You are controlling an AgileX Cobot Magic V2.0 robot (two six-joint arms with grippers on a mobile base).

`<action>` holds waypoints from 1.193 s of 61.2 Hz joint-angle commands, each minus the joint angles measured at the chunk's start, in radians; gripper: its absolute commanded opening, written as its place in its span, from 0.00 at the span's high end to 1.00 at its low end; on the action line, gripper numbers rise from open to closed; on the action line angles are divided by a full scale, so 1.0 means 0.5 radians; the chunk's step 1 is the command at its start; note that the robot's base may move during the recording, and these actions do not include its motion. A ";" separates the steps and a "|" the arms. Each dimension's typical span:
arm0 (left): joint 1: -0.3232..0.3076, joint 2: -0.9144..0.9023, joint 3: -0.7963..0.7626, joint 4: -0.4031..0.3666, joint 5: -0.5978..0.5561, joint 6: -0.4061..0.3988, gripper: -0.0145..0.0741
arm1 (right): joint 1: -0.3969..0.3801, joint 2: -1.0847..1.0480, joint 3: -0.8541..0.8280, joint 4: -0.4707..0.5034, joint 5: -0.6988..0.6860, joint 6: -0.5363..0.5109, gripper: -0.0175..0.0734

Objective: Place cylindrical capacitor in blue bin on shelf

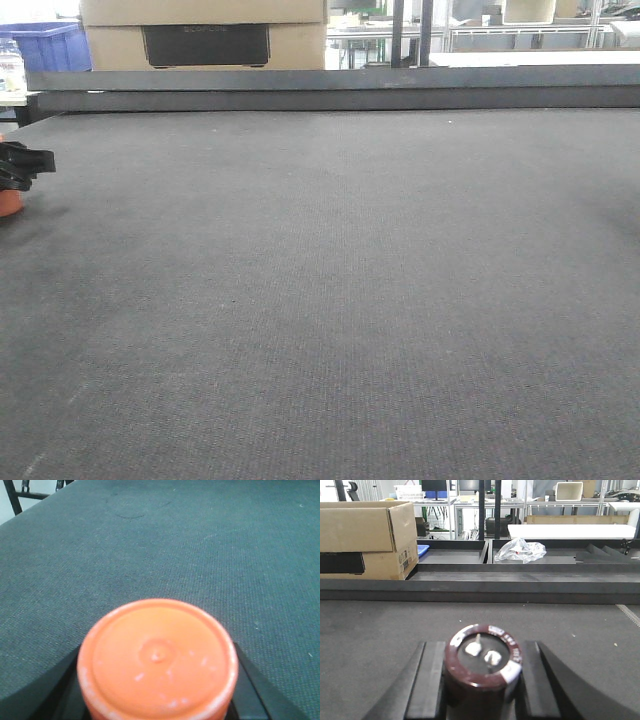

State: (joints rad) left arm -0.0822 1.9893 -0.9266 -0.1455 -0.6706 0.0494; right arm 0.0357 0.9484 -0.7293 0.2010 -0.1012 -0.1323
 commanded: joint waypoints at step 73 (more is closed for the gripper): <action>-0.185 -2.154 -0.527 0.251 2.949 0.001 0.96 | 0.004 -0.460 -0.467 -0.015 1.546 -0.008 0.99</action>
State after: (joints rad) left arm -0.1667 0.9859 -1.2055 -0.0184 0.7772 0.0514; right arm 0.0357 0.7644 -0.9760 0.1929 0.6764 -0.1323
